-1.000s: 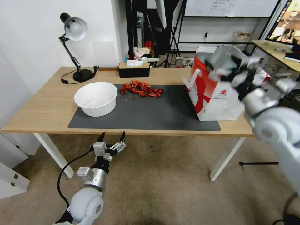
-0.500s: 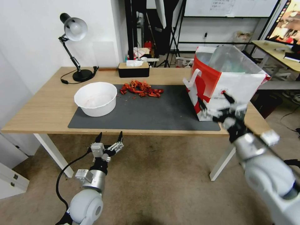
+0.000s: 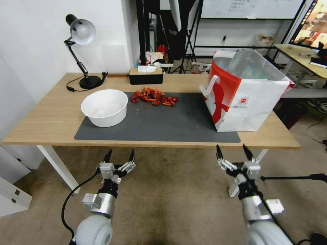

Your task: Close the takeout container lid, then place the container into the takeout bag.

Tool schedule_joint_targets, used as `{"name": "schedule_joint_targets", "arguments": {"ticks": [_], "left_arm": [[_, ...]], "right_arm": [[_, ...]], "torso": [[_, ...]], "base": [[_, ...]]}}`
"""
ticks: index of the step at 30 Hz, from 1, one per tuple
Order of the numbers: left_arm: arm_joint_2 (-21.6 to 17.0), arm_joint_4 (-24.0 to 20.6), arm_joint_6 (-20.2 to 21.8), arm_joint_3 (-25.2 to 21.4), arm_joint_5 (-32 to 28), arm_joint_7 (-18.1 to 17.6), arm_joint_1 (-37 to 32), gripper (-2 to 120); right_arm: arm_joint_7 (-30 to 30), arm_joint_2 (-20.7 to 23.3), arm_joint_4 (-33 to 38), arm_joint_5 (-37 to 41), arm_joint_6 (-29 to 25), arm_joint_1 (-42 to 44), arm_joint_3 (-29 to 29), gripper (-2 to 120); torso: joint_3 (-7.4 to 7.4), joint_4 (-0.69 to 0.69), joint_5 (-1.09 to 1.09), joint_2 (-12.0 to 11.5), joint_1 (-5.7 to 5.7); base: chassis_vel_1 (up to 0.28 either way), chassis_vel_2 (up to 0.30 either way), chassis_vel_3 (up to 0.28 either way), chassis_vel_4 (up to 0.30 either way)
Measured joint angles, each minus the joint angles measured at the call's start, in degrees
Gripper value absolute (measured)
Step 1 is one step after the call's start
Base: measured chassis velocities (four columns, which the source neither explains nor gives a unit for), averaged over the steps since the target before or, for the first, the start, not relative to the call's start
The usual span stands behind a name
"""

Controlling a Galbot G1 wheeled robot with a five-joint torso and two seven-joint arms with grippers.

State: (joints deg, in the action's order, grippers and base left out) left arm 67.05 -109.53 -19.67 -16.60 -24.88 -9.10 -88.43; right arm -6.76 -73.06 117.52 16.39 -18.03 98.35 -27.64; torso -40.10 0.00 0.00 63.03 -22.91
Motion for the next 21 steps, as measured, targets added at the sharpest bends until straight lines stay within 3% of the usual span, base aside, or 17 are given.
{"name": "schedule_joint_targets", "arguments": {"ticks": [21], "left_arm": [[0.13,0.25,-0.30,-0.01,0.11,0.16,0.03,100]], "right_arm": [[0.34,-0.99,-0.95,0.99,-0.55,0.35,0.16,100]], "torso": [[0.00,0.00,0.00,-0.01,0.00]], "base": [[0.000,0.000,0.000,0.000]]}}
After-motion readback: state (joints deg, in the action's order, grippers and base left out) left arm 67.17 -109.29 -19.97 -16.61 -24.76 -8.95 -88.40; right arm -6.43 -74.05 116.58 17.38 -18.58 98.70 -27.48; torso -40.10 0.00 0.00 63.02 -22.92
